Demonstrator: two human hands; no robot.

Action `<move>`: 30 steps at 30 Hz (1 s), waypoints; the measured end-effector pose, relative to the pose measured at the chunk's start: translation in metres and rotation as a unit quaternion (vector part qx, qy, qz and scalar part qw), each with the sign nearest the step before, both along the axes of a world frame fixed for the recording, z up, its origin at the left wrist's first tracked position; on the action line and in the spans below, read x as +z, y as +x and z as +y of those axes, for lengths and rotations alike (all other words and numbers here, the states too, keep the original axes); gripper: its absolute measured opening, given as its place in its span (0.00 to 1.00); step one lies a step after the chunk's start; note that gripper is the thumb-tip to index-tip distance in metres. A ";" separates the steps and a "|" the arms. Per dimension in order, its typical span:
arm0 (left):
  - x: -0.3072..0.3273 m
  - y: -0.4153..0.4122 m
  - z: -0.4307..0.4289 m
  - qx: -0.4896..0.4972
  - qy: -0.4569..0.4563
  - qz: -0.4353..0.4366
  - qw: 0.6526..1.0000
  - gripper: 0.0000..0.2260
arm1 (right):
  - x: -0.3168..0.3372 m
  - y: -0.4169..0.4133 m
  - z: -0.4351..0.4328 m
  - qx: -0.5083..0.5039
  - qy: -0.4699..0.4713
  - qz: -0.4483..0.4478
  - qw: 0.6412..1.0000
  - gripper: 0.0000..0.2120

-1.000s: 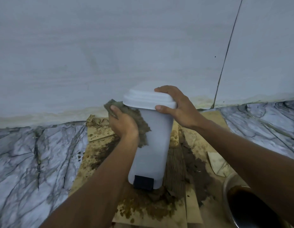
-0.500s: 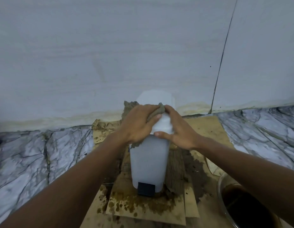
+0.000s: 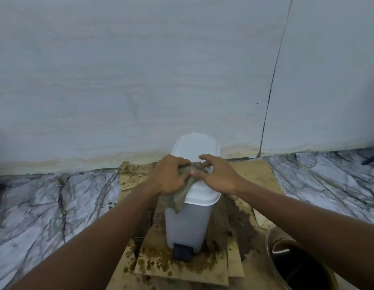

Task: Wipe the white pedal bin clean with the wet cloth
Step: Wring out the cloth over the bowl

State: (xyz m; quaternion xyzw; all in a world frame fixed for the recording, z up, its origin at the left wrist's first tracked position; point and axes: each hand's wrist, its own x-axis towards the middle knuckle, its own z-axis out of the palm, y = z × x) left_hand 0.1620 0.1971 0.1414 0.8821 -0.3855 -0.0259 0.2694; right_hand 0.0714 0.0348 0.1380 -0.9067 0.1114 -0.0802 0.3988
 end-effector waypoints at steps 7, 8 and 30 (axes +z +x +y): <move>0.007 -0.019 -0.007 -0.003 0.025 0.028 0.999 0.24 | 0.007 -0.023 -0.002 -0.015 -0.016 0.011 1.000 0.09; 0.009 -0.020 -0.007 -0.009 0.041 0.025 0.999 0.19 | 0.009 -0.029 -0.004 -0.013 -0.019 0.014 1.000 0.08; -0.012 -0.097 -0.135 -0.228 0.094 -0.013 0.969 0.10 | -0.006 -0.173 -0.120 -0.139 0.152 0.017 0.978 0.06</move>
